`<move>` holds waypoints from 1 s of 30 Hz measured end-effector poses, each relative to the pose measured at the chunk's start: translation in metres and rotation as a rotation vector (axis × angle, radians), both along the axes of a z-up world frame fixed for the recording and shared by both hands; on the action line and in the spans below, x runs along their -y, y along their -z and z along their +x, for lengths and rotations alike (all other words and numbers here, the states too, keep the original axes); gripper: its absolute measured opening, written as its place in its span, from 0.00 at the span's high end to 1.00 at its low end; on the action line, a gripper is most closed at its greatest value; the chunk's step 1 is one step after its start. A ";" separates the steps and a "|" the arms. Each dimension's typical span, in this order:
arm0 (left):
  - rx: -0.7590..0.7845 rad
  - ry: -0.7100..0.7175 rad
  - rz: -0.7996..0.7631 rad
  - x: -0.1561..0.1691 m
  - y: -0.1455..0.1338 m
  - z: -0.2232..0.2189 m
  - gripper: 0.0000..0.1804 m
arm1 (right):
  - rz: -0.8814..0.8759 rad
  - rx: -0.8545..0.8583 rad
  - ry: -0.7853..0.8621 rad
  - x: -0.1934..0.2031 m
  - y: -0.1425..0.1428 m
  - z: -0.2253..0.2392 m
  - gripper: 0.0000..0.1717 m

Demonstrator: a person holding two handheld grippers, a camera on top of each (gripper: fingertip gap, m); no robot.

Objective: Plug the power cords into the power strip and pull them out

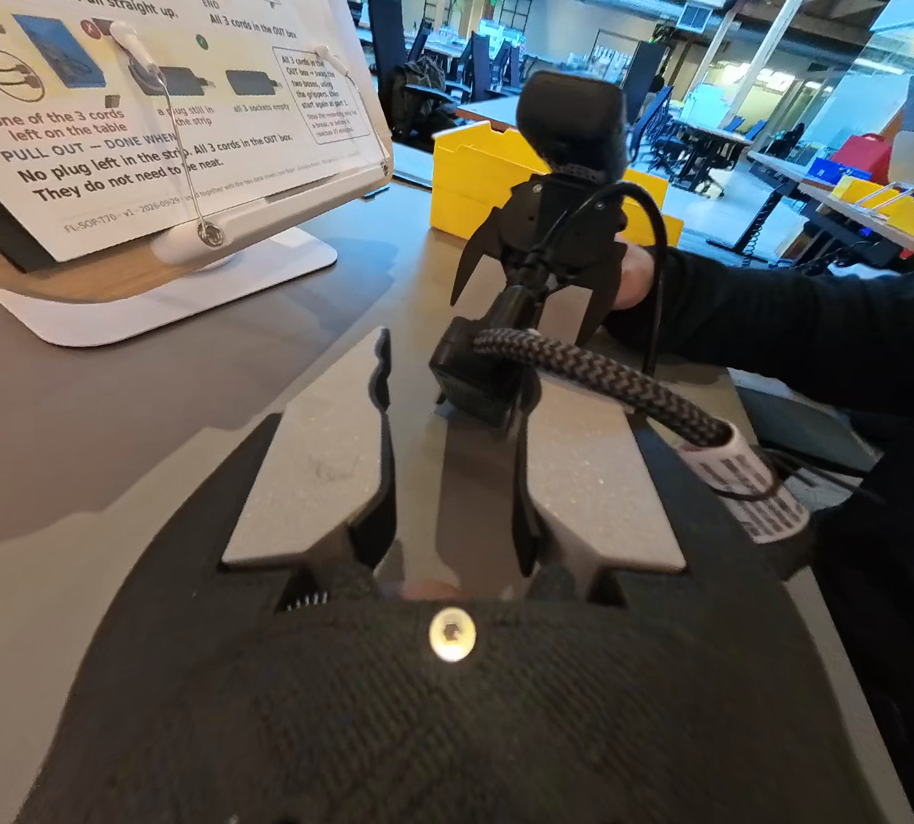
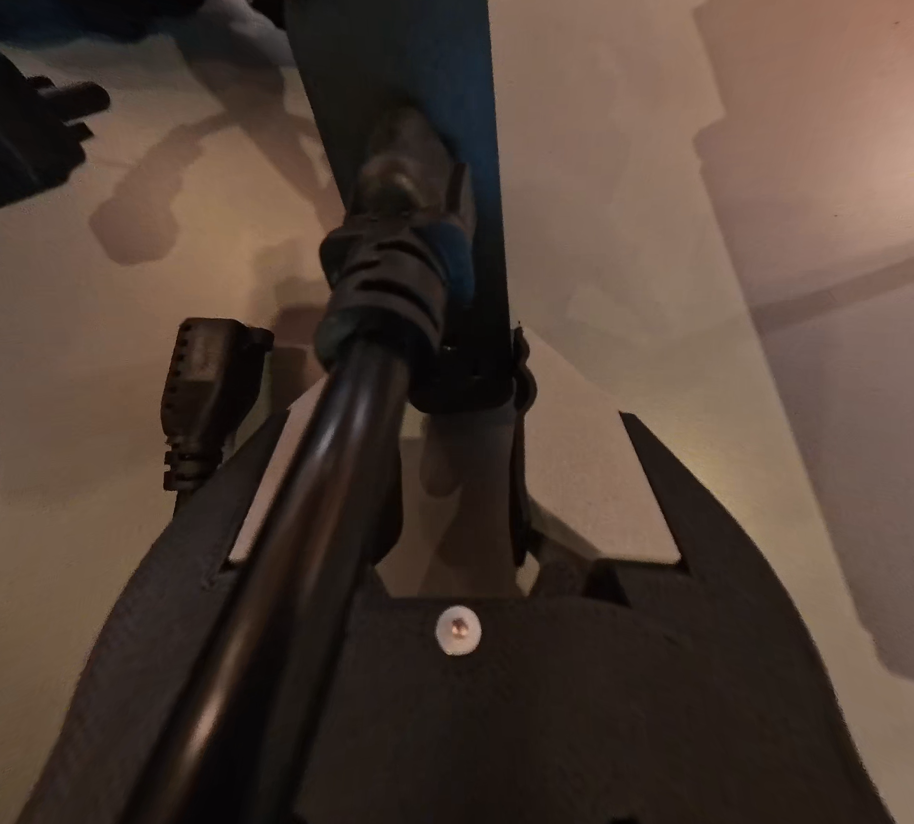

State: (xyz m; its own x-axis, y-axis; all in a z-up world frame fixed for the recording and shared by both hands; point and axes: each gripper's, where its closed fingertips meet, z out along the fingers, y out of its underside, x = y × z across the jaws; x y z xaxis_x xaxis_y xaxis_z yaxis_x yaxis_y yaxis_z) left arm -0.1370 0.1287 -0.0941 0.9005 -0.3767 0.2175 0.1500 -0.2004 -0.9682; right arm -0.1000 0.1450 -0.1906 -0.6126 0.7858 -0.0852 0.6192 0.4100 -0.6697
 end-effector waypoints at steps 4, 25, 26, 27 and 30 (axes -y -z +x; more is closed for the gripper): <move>-0.044 0.015 -0.053 0.011 0.001 -0.005 0.70 | 0.106 0.033 0.006 -0.009 0.006 0.005 0.75; 0.232 0.060 -0.097 0.016 0.002 -0.013 0.76 | -0.115 -0.138 0.001 0.012 -0.028 -0.014 0.61; 0.252 0.065 -0.095 0.012 0.002 -0.009 0.76 | -0.142 -0.134 -0.023 0.022 -0.027 -0.016 0.58; 0.261 0.067 -0.096 0.008 0.003 -0.004 0.75 | -0.132 -0.114 -0.027 0.027 -0.021 -0.018 0.56; 0.248 0.069 -0.118 0.004 0.005 0.005 0.68 | 0.058 -0.126 0.007 0.018 0.000 -0.027 0.64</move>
State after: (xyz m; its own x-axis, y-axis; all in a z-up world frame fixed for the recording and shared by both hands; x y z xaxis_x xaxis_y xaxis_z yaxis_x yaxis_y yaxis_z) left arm -0.1317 0.1242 -0.0991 0.7877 -0.3941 0.4735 0.3612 -0.3272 -0.8732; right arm -0.1272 0.1268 -0.1901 -0.6104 0.7912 0.0377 0.5345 0.4465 -0.7176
